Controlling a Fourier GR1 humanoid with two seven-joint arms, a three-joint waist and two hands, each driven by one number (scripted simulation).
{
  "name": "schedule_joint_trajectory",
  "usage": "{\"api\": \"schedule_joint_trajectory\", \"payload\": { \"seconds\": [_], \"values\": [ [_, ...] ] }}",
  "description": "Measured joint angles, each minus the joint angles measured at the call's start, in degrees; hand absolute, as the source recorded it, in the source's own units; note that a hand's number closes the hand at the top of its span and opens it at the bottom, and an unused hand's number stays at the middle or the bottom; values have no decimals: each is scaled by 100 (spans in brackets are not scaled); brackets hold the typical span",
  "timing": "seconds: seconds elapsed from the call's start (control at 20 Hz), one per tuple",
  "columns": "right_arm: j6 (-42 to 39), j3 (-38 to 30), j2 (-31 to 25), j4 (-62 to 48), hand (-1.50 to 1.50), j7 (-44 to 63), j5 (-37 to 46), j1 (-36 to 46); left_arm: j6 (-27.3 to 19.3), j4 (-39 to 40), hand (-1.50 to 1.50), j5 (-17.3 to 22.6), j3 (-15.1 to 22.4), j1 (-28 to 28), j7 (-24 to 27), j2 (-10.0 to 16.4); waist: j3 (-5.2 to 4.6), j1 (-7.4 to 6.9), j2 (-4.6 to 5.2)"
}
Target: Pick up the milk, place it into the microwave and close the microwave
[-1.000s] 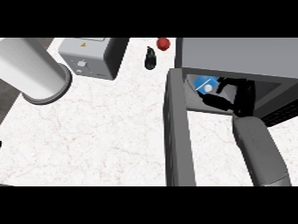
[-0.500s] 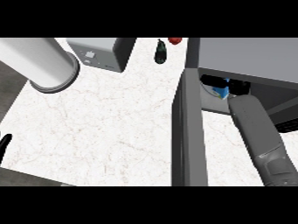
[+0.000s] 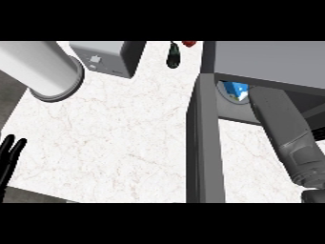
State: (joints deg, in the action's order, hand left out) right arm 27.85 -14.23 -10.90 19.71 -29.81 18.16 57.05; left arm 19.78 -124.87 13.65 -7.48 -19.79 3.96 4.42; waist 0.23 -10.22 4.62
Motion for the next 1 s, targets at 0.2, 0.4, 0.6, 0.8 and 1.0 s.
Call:
{"api": "schedule_joint_trajectory", "payload": {
  "seconds": [0.2, 0.4, 0.6, 0.8, 1.0],
  "values": [
    [-117, -64, -35, -358, -150, 42, 21, 203, -57, 29, -150, -157, 132, 38, -1, -82, 8, 59, -4],
    [-108, -160, -29, -590, -150, -56, 1, 286, -129, -16, -150, -312, 257, 59, -39, -152, 13, 108, -24],
    [-167, -277, -72, -759, -150, -132, -61, 369, -153, -48, -150, -434, 408, 15, -59, -224, 15, 142, -53],
    [-432, -412, -78, -877, -150, -249, -188, 432, -223, -31, -150, -605, 566, 62, -40, -327, 23, 195, -69],
    [-778, -519, -133, -976, -150, -434, -290, 419, -316, 22, -150, -733, 664, 104, -18, -387, 16, 283, -112]
  ]
}}
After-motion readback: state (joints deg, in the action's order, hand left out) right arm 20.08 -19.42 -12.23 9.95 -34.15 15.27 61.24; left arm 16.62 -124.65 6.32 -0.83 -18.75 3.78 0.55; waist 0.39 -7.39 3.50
